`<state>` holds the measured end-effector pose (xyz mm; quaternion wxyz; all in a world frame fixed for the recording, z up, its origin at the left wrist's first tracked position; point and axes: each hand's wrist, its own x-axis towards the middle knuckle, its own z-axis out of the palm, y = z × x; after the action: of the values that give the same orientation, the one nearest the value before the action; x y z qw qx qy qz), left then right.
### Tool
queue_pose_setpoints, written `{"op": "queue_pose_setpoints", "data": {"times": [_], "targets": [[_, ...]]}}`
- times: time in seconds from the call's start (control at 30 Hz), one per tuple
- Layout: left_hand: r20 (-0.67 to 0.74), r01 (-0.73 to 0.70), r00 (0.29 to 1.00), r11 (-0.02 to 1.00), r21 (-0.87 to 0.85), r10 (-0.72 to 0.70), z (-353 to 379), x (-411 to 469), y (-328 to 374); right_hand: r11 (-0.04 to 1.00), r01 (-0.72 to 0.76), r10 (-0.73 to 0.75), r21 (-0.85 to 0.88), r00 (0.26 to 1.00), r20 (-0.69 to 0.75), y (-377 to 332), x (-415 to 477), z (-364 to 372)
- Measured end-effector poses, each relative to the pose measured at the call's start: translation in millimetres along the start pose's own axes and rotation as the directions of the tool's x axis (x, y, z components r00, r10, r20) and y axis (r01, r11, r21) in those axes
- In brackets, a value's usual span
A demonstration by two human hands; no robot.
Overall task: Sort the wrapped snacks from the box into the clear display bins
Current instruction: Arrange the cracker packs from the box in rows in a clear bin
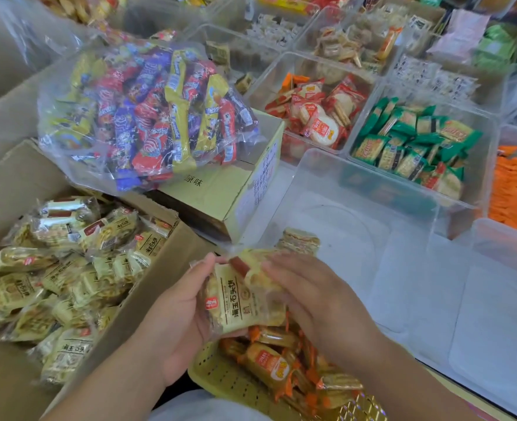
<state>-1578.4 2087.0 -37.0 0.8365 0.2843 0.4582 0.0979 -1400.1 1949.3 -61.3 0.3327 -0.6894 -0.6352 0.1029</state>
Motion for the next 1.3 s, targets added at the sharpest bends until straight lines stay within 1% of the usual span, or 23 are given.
{"op": "queue_pose_setpoints", "data": {"times": [0.07, 0.1, 0.17, 0.27, 0.33, 0.4, 0.47, 0.63, 0.83, 1.0, 1.1, 1.17, 1.23, 1.27, 1.3], "targets": [[-0.030, -0.019, 0.999, 1.000, -0.005, 0.019, -2, 1, 0, 0.988, -0.146, 0.149, 0.046, 0.985, -0.081, 13, 6, -6], [-0.042, -0.037, 0.998, 0.999, -0.013, 0.036, -3, 1, 0, 0.977, -0.210, 0.213, 0.037, 0.972, -0.104, 24, 10, -9], [-0.064, -0.065, 0.996, 0.997, -0.033, 0.062, -5, 2, 1, 0.946, -0.322, 0.314, -0.041, 0.940, -0.131, 52, 18, -15], [-0.087, -0.093, 0.992, 0.993, -0.071, 0.086, -8, 4, 1, 0.848, -0.509, 0.495, -0.149, 0.861, -0.118, 100, 37, -15], [-0.102, -0.102, 0.990, 0.991, -0.091, 0.093, -9, 4, 1, 0.792, -0.579, 0.578, -0.195, 0.813, -0.065, 127, 52, -6], [-0.113, -0.107, 0.989, 0.989, -0.097, 0.096, -11, 3, 1, 0.760, -0.610, 0.626, -0.224, 0.780, 0.000, 146, 64, 8], [-0.123, -0.110, 0.988, 0.989, -0.104, 0.097, -14, 1, 0, 0.750, -0.614, 0.645, -0.244, 0.761, 0.070, 157, 72, 24], [-0.137, -0.116, 0.986, 0.986, -0.123, 0.099, -19, -4, 2, 0.722, -0.635, 0.690, -0.274, 0.691, 0.216, 167, 81, 55], [-0.123, -0.114, 0.988, 0.976, -0.184, 0.092, -18, -6, 4, 0.724, -0.631, 0.690, -0.279, 0.676, 0.261, 162, 77, 69], [-0.098, -0.131, 0.989, 0.969, -0.211, 0.113, -16, -5, 6, 0.714, -0.641, 0.698, -0.283, 0.616, 0.366, 153, 74, 53], [-0.096, -0.153, 0.986, 0.974, -0.165, 0.139, -17, -3, 10, 0.726, -0.642, 0.686, -0.247, 0.646, 0.335, 134, 73, 41], [-0.087, -0.173, 0.983, 0.979, -0.111, 0.164, -18, -2, 14, 0.761, -0.628, 0.646, -0.165, 0.706, 0.291, 109, 67, 33], [-0.089, -0.198, 0.977, 0.978, -0.067, 0.191, -18, 0, 17, 0.825, -0.566, 0.552, -0.002, 0.804, 0.218, 73, 53, 25], [-0.089, -0.203, 0.976, 0.978, -0.040, 0.199, -17, 2, 18, 0.842, -0.529, 0.506, 0.101, 0.841, 0.189, 51, 45, 21], [-0.086, -0.202, 0.976, 0.979, -0.007, 0.200, -14, 5, 19, 0.844, -0.501, 0.472, 0.194, 0.864, 0.176, 30, 38, 17]]}}
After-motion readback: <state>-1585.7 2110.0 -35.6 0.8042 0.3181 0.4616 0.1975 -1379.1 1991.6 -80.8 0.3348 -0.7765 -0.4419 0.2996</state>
